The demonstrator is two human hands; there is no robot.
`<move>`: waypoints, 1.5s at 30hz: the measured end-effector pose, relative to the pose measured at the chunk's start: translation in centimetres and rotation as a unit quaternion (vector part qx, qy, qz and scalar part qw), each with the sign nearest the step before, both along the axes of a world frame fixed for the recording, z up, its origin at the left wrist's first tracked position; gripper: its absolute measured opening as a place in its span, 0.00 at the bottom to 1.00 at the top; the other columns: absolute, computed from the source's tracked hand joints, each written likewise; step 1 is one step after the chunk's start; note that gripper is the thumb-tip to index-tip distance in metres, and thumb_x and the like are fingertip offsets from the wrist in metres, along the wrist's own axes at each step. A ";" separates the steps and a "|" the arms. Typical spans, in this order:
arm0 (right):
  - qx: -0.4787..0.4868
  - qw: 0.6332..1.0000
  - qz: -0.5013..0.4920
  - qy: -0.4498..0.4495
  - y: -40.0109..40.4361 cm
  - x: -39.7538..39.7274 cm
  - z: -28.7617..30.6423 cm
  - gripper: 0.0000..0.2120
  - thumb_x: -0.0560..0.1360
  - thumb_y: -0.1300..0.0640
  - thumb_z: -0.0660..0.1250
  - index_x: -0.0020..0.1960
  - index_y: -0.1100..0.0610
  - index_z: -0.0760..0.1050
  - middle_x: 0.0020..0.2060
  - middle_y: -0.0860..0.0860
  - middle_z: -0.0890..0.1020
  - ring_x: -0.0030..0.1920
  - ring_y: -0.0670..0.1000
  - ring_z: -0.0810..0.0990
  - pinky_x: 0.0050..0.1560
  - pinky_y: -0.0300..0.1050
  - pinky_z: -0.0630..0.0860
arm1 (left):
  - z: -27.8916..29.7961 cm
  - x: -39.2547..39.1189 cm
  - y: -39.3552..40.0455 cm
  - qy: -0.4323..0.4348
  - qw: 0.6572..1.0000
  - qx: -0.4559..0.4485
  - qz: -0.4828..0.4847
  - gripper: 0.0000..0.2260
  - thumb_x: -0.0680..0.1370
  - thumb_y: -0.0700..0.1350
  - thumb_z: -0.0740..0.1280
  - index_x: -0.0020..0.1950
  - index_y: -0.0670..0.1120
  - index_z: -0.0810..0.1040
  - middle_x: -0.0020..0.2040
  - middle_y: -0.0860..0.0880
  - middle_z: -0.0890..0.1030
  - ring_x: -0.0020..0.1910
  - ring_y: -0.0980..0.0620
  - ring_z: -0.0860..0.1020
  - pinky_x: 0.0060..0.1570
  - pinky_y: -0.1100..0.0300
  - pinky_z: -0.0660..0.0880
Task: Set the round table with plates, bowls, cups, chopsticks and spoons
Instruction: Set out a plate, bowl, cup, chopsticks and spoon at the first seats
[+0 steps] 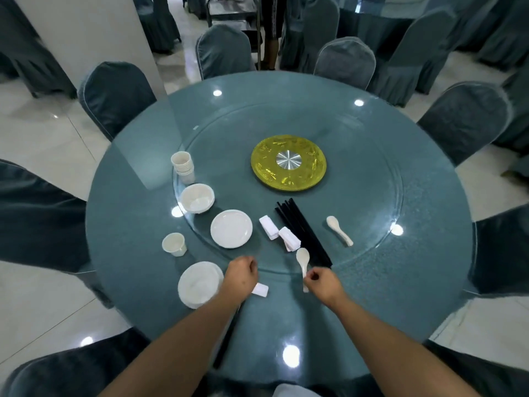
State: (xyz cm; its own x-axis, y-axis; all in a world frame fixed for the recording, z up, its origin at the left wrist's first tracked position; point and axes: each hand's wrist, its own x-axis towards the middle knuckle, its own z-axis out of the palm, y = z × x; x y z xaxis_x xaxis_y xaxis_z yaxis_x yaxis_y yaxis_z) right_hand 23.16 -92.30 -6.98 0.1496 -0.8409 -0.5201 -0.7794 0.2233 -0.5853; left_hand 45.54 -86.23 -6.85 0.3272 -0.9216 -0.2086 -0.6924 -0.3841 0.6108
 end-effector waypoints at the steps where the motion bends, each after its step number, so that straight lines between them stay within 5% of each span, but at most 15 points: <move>1: 0.014 1.000 -0.007 -0.005 1.6 1.3 -0.3 0.06 0.73 0.61 0.68 0.38 0.58 0.77 0.32 0.52 0.79 0.36 0.49 0.75 0.38 0.40 0.69 | -0.1 1.0 1.5 0.002 1.000 0.004 0.003 0.08 0.78 0.40 0.62 0.48 0.39 0.80 0.48 0.41 0.82 0.49 0.41 0.79 0.51 0.52 0.73; 10: 0.130 0.990 -0.050 0.010 10.0 9.6 -2.6 0.11 0.74 0.59 0.66 0.33 0.54 0.74 0.36 0.56 0.82 0.37 0.53 0.78 0.42 0.42 0.74 | -2.3 5.5 10.7 0.032 0.998 0.054 0.032 0.10 0.78 0.40 0.61 0.52 0.42 0.81 0.50 0.45 0.83 0.51 0.47 0.79 0.53 0.60 0.72; 14: 0.152 0.987 -0.044 0.021 9.7 11.3 -3.8 0.11 0.73 0.60 0.65 0.32 0.55 0.75 0.28 0.52 0.75 0.30 0.50 0.73 0.38 0.41 0.70 | -3.1 6.2 12.2 0.049 0.995 0.068 0.055 0.09 0.78 0.40 0.61 0.50 0.41 0.81 0.48 0.45 0.83 0.49 0.47 0.79 0.53 0.57 0.74; 22: 0.163 0.985 -0.053 0.038 8.8 12.4 -5.6 0.12 0.74 0.61 0.66 0.31 0.56 0.74 0.35 0.57 0.78 0.41 0.55 0.77 0.43 0.45 0.72 | -3.6 7.4 14.9 0.053 0.989 0.100 0.092 0.08 0.78 0.40 0.61 0.50 0.41 0.79 0.47 0.45 0.81 0.47 0.47 0.79 0.51 0.56 0.75; 30: 0.174 0.982 -0.055 0.038 9.6 12.7 -5.8 0.11 0.73 0.64 0.61 0.34 0.60 0.76 0.27 0.57 0.77 0.28 0.55 0.73 0.27 0.41 0.67 | -4.1 8.5 16.2 0.054 0.986 0.114 0.108 0.09 0.79 0.40 0.60 0.52 0.42 0.80 0.49 0.47 0.81 0.48 0.50 0.78 0.51 0.61 0.73; 39: 0.146 0.987 -0.002 0.065 8.8 11.3 -2.8 0.12 0.76 0.59 0.60 0.36 0.60 0.75 0.29 0.55 0.77 0.29 0.54 0.75 0.32 0.40 0.71 | -1.4 9.0 15.8 0.048 0.985 0.114 0.120 0.10 0.78 0.41 0.60 0.49 0.42 0.81 0.46 0.45 0.83 0.43 0.48 0.78 0.44 0.59 0.74; 45: 0.134 0.988 0.051 0.058 7.2 11.3 0.8 0.11 0.77 0.61 0.60 0.37 0.60 0.74 0.40 0.59 0.80 0.39 0.56 0.76 0.38 0.44 0.70 | 2.0 9.1 15.6 0.033 0.979 0.182 0.089 0.12 0.80 0.46 0.58 0.54 0.44 0.79 0.52 0.45 0.82 0.50 0.45 0.79 0.45 0.60 0.73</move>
